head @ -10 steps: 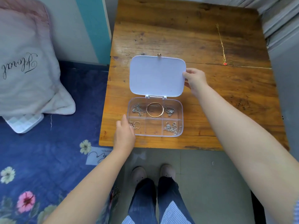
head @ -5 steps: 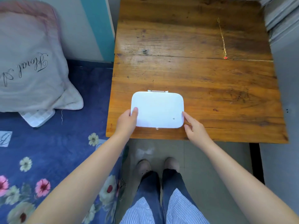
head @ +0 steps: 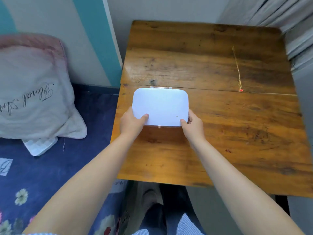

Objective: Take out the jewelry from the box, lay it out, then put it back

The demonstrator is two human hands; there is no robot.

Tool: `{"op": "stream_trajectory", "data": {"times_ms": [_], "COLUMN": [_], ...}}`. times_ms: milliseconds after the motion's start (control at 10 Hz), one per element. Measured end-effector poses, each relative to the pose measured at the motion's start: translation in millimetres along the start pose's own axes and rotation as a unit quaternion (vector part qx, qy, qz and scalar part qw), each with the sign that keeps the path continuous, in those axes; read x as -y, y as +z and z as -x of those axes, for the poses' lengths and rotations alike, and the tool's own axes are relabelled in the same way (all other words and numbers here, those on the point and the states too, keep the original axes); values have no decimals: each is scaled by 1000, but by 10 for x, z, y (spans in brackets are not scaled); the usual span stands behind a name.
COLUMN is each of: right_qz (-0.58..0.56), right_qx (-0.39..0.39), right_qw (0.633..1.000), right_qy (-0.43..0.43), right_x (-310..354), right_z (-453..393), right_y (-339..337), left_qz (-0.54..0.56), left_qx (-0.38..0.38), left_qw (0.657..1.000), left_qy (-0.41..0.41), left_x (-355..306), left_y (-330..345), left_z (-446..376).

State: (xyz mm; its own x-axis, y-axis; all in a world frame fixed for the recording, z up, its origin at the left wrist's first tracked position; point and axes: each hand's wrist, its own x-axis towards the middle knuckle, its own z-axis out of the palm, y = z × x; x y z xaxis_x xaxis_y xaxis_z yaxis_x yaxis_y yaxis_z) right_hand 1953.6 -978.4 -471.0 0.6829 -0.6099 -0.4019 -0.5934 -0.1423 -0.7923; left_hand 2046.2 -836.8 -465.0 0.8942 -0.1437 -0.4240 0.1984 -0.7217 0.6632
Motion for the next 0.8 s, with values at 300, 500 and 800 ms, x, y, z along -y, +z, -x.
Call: {"op": "stream_trajectory", "data": {"times_ms": [300,500,800], "right_qz": [6,12,-10], "right_qx": [25,8,22], "right_qw": [999,999,1000], "right_qy": [-23,-30,2], "right_x": [501,575,703], "right_z": [-1196,-1617,-1738], "right_y": [60,168,-99], "left_qz": [-58,-34,-149], "left_qx": [-29,-16,-48], "left_qw": [998,999,984], "left_qy": [6,21,91], "left_x": [-578,-730,-956], "left_y": [23,16,174], "left_z": [-1145,-1582,-1691]}}
